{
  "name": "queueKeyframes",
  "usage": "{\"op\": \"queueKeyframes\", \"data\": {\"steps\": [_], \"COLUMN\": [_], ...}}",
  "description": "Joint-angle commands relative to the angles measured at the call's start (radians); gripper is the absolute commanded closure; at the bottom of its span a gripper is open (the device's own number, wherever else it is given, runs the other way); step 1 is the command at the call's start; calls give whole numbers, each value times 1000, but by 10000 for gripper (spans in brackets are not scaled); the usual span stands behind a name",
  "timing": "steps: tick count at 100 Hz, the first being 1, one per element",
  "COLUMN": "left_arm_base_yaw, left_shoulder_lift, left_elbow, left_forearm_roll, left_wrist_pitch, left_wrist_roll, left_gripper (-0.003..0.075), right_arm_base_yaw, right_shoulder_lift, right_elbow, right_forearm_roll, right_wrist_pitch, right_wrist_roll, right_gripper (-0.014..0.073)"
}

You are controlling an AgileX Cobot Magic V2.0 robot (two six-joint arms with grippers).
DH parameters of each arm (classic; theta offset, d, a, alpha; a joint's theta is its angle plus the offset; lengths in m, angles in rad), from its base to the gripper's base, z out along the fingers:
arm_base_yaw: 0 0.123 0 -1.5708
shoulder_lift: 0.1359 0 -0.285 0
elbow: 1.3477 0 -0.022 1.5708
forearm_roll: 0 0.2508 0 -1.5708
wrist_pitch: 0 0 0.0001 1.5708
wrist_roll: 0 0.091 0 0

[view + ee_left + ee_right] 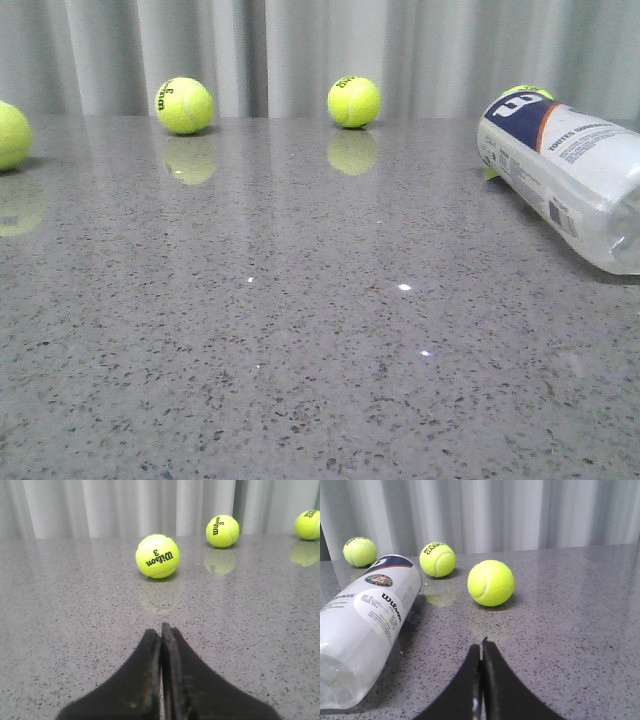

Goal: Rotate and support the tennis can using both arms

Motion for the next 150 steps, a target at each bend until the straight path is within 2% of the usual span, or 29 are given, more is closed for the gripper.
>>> {"op": "queueKeyframes", "data": {"steps": [1, 80, 106, 141, 150], "left_arm_base_yaw": [2, 2, 2, 2, 2], "left_shoulder_lift": [-40, -40, -40, -40, -40], "left_elbow": [47, 47, 47, 47, 47], "left_forearm_roll": [-3, -3, -3, -3, -3], "left_wrist_pitch": [-74, -74, -74, -74, -74], "left_wrist_roll": [-8, -8, -8, -8, -8], "left_gripper": [741, 741, 741, 741, 741], "right_arm_base_yaw": [0, 0, 0, 0, 0], "right_shoulder_lift": [-23, -23, 46, 373, 458], "right_elbow": [-19, -58, -304, -598, -659], "right_forearm_roll": [-10, -10, -5, 24, 44], "right_wrist_pitch": [-84, -53, 183, 485, 523], "right_wrist_roll": [-4, -4, -4, -3, -3], "right_gripper": [658, 658, 658, 658, 622]}}
